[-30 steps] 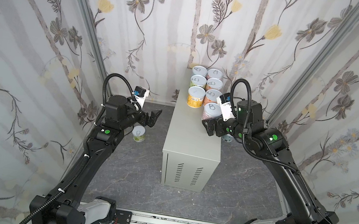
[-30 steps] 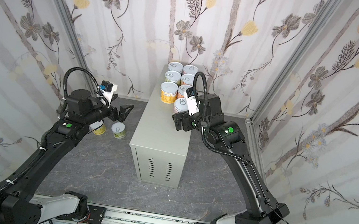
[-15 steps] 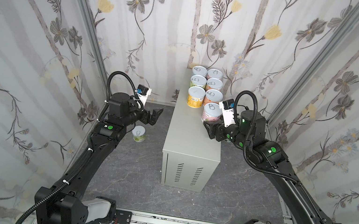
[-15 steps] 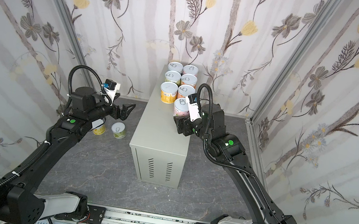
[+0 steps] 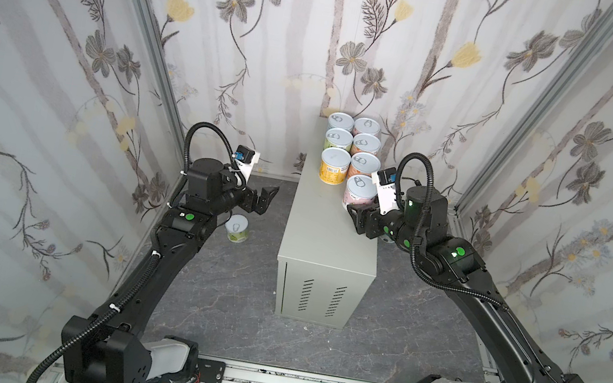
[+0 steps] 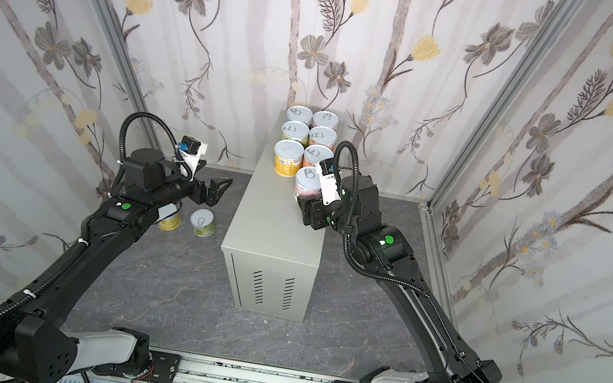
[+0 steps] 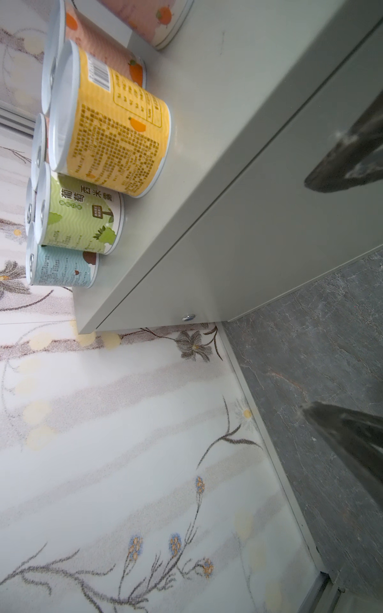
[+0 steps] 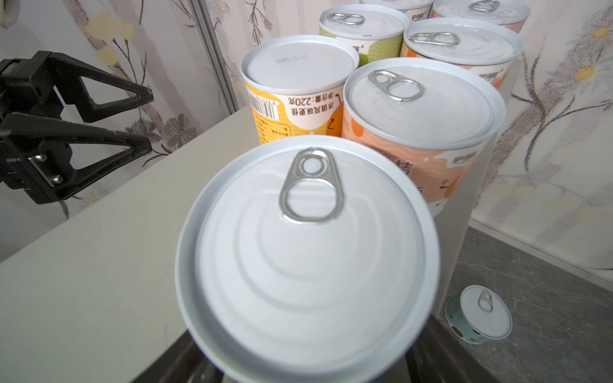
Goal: Place and organize the canned foods onto the counter
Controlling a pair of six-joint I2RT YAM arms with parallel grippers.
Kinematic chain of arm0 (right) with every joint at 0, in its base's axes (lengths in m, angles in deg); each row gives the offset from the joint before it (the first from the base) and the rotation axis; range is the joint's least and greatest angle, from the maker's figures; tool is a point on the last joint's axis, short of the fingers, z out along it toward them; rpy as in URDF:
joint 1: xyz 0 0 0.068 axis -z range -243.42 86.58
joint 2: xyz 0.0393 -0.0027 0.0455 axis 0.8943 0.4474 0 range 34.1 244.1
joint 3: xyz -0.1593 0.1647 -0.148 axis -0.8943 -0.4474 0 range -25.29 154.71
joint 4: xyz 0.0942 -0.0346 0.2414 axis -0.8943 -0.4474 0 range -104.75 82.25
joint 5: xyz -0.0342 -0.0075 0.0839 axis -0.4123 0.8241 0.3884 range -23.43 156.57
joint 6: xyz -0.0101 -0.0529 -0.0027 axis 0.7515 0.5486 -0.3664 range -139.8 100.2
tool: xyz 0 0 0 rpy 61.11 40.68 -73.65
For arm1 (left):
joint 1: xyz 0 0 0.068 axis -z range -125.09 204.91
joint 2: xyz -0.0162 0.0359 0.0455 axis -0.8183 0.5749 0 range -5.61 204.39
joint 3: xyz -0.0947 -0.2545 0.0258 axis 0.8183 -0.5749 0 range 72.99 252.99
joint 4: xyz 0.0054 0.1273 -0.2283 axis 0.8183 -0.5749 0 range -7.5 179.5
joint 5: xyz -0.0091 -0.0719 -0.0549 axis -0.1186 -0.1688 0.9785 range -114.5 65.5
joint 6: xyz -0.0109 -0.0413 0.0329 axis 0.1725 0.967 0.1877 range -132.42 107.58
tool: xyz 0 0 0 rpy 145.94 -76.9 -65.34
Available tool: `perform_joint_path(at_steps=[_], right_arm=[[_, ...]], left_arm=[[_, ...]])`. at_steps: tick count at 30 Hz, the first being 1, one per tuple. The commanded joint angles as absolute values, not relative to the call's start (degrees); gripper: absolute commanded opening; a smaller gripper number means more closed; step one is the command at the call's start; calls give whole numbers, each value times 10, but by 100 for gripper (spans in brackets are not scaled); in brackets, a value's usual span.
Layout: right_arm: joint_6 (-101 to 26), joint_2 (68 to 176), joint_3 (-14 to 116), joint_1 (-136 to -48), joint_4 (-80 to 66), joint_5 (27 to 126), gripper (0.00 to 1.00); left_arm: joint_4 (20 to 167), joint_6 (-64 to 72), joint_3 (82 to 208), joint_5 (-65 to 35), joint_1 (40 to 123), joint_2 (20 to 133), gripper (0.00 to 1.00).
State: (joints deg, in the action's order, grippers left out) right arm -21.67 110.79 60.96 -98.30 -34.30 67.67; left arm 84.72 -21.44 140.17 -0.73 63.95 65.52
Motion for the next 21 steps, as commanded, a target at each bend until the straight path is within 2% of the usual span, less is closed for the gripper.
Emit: perform_joint_path(at_steps=[1,21], right_arm=[[-216,1109,615,-983,-324,668,77],[-217,1097,601,-980,-323,659,73]], left_arm=[[855,-222,1408,-2,639,656,100],[854,-219,1407,3,639,652,100]])
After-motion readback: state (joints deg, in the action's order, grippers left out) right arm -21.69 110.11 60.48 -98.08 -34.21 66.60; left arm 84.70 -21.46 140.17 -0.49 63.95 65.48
